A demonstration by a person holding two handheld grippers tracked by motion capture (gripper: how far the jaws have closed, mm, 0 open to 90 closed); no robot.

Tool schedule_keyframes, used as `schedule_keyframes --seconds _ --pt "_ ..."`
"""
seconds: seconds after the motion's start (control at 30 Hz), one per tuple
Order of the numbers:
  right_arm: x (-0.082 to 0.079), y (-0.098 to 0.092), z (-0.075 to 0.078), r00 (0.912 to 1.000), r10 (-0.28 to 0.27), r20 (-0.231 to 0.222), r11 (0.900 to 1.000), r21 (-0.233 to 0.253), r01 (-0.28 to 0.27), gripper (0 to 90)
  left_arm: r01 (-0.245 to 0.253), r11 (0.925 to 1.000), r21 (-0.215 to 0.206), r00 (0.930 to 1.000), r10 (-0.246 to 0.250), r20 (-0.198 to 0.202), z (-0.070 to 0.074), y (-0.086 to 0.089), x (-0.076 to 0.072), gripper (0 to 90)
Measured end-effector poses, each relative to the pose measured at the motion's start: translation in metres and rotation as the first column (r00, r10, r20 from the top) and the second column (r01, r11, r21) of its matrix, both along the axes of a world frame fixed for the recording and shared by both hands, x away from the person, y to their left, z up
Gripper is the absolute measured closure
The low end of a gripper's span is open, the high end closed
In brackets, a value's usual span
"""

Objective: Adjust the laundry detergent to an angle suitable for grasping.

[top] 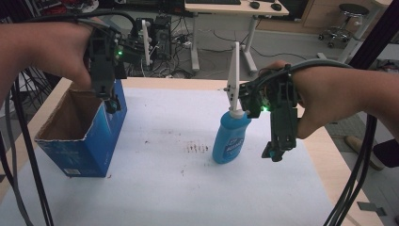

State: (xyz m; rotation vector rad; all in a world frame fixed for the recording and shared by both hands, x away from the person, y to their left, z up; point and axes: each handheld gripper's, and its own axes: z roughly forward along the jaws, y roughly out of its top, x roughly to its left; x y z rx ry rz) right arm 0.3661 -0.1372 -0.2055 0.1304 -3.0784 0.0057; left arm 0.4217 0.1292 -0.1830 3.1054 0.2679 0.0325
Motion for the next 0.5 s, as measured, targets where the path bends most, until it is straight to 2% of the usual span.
schedule_keyframes --seconds 0.23,0.4,0.5 --pt "-0.0023 -0.0018 -0.0063 1.0000 0.000 -0.007 1.000 0.004 0.000 1.0 -0.001 1.0000 -0.002 1.0000 0.001 -0.001 0.0021 -0.0009 0.0004 1.7" --pt "-0.0036 -0.0032 -0.0088 1.0000 0.000 -0.007 1.000 0.005 0.000 1.0 -0.009 0.9997 0.022 1.0000 0.009 0.003 0.0003 -0.0029 -0.0007 1.7" --pt "-0.0034 -0.0038 -0.0084 1.0000 0.006 -0.006 1.000 0.007 -0.006 1.0 -0.004 0.9999 0.012 1.0000 0.004 0.000 0.0012 -0.0048 -0.0015 1.7"
